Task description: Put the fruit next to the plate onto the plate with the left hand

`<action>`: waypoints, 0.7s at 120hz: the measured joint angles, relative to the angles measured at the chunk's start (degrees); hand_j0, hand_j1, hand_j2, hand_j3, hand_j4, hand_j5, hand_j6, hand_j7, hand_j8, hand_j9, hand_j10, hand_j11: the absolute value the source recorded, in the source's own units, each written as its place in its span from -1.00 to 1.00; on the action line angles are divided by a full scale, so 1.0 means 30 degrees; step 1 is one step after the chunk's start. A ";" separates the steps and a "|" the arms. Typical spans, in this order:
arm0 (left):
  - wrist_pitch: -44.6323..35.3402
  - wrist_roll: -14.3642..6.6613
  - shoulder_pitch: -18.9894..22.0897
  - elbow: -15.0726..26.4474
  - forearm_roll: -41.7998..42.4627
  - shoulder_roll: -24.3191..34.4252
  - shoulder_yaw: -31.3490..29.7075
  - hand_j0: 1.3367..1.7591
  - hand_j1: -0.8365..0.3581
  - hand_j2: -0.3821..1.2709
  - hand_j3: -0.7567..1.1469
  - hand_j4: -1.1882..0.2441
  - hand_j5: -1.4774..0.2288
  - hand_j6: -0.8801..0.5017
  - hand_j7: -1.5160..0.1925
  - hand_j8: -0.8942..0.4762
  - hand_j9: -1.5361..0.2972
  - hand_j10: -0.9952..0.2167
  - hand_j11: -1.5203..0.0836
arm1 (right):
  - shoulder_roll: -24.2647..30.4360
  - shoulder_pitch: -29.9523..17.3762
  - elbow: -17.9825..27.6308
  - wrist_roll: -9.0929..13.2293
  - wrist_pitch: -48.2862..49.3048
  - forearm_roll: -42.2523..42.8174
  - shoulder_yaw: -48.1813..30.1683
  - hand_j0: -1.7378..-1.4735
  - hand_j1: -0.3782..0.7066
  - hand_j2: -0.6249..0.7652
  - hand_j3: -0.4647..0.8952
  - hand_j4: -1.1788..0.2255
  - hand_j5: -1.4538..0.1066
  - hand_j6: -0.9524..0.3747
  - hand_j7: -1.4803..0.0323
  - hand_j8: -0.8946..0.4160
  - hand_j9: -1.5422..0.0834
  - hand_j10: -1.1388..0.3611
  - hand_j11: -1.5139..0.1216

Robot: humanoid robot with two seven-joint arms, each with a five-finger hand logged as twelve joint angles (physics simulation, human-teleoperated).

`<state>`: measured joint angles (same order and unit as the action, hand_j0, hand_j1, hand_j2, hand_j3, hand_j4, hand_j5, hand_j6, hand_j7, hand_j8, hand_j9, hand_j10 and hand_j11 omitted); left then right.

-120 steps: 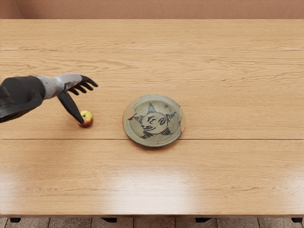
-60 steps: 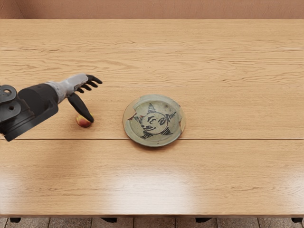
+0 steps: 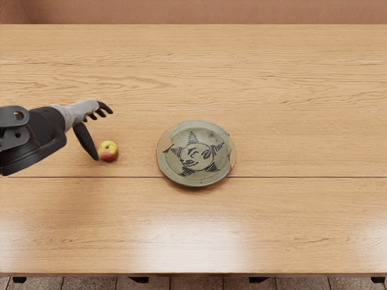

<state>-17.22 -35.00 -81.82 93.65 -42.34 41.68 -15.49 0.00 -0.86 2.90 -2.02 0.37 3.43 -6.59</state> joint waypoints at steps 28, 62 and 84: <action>-0.1372 0.0000 -0.0281 -0.0116 0.0134 -0.1286 -0.1726 0.52 0.51 -0.48 -0.20 0.32 0.37 -0.08 0.41 -0.05 0.34 0.25 0.51 | 0.0000 -0.0005 -0.0025 0.0000 -0.0008 0.0000 0.0000 -0.40 -0.86 -0.11 -0.32 0.62 0.80 0.38 0.89 0.31 0.84 0.47 0.79; -0.2709 0.0000 -0.0123 -0.0103 0.0119 -0.2232 -0.2676 0.52 0.43 -0.47 -0.20 0.27 0.31 -0.13 0.35 -0.10 0.28 0.18 0.45 | 0.0000 0.0014 -0.0056 0.0000 -0.0027 0.0011 0.0000 -0.40 -0.86 -0.11 -0.32 0.62 0.80 0.38 0.89 0.31 0.84 0.47 0.79; -0.2799 0.0000 -0.0059 -0.0193 0.0107 -0.2253 -0.2903 0.52 0.24 -0.45 -0.20 0.14 0.17 -0.27 0.21 -0.24 0.15 0.03 0.29 | 0.0000 -0.0002 -0.0059 0.0000 -0.0035 0.0019 0.0000 -0.40 -0.86 -0.11 -0.32 0.62 0.80 0.38 0.89 0.31 0.84 0.47 0.79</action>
<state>-25.61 -35.00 -82.00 93.06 -42.02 34.92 -24.19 0.00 -0.87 2.73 -2.02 0.27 3.48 -6.59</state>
